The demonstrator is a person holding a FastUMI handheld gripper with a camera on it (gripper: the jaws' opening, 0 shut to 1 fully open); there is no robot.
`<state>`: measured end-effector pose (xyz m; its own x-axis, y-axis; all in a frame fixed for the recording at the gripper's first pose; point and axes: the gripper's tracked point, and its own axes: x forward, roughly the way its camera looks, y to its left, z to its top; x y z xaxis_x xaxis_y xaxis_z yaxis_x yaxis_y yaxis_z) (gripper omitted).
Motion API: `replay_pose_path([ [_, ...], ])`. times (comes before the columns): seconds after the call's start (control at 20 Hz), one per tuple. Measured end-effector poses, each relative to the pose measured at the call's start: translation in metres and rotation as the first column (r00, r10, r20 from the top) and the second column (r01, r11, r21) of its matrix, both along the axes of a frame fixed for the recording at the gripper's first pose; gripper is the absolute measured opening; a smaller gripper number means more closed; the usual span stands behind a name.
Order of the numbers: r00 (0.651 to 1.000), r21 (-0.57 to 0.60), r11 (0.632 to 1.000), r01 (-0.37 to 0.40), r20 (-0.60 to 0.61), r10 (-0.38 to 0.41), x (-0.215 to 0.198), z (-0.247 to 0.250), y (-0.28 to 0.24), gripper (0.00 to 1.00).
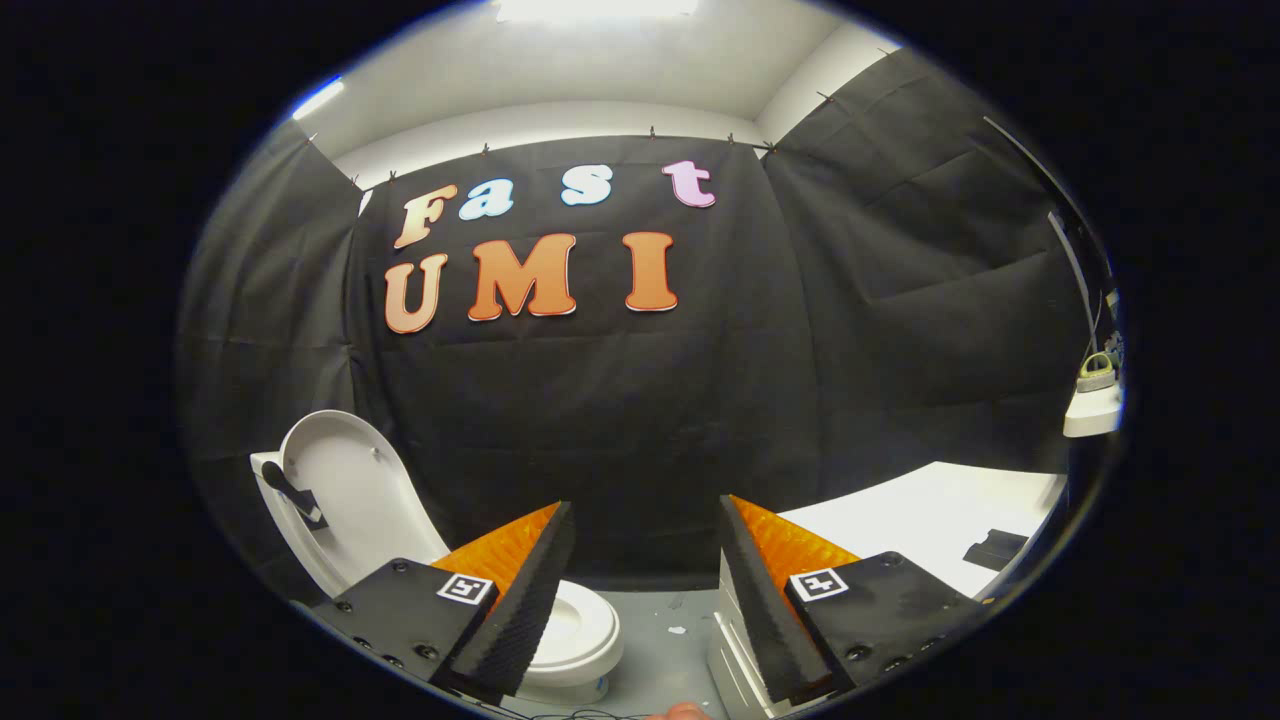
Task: Open the toilet lid.
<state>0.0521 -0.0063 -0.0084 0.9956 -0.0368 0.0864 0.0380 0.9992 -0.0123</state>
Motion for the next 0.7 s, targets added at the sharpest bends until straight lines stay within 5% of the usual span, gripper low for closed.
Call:
replay_pose_path([
  [0.7,1.0,0.002,1.0,0.002,0.004,-0.002,-0.026,0.009,0.015,0.92],
])
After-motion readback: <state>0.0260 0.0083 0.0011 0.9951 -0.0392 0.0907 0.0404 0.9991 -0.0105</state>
